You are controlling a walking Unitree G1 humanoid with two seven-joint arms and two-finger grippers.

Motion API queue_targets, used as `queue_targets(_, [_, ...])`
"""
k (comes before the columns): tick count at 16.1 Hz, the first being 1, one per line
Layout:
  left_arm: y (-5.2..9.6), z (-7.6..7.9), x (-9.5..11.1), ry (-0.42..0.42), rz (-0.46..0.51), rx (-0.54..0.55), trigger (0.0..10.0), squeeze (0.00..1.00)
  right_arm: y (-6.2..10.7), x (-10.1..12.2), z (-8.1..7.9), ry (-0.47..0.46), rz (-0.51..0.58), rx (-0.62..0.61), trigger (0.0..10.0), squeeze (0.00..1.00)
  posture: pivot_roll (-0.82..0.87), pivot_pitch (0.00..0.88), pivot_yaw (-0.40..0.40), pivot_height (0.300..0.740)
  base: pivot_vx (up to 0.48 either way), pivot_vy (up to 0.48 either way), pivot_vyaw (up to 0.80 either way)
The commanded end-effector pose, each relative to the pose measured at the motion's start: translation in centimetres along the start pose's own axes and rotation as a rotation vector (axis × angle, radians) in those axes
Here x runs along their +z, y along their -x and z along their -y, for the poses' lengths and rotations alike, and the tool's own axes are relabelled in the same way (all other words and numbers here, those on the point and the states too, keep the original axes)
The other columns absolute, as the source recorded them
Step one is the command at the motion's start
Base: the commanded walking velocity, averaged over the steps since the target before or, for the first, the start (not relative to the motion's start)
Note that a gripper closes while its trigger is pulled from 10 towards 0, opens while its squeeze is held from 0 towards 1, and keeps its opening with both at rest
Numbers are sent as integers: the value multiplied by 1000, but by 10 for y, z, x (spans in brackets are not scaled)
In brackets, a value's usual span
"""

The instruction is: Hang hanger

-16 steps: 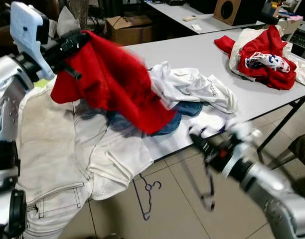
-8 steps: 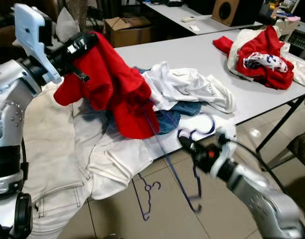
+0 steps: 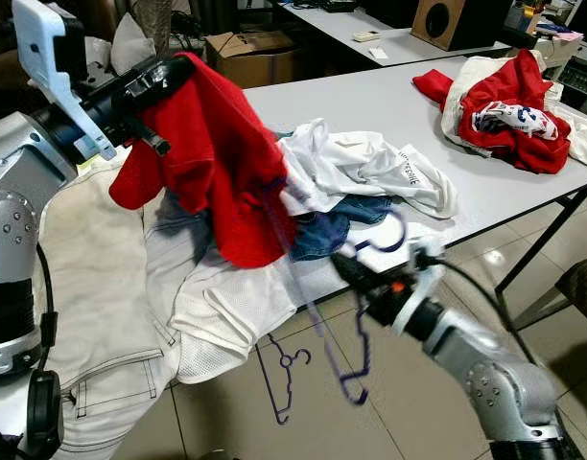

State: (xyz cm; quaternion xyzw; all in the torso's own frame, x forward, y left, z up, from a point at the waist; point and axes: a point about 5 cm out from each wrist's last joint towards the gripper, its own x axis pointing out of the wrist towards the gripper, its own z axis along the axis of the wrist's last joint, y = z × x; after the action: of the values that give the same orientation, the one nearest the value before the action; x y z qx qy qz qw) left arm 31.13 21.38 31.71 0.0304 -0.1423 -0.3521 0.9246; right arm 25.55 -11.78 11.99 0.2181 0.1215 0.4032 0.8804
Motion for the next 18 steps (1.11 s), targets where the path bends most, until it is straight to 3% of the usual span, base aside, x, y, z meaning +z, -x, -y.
queue_targets(1, [-3,6,10,-24,29,-30,0,0,1,-6,-1,16,-57,22,10000,0,-17,0,-16,740,0,0,0])
queue_targets(6, [-5,5,14,-17,48,-19,0,0,0,-7,8,22,-96,-28,10000,0,-18,0,-16,740,0,0,0])
queue_targets(11, [-10,27,9,37,34,-170,0,0,-12,-3,16,21,-104,-45,10000,0,-13,0,-18,740,0,0,0])
queue_targets(13, [-7,32,4,52,1,-205,0,0,-19,4,24,-23,-43,-76,10000,0,-7,0,-24,740,0,0,0])
queue_targets(15, [1,34,-1,65,-48,-222,0,0,-26,14,34,-123,65,-107,10000,0,-5,0,-26,740,0,0,0])
queue_targets(18, [9,22,-10,35,-93,-113,0,0,-28,42,29,-262,253,-13,10000,0,-7,0,-29,740,0,0,0])
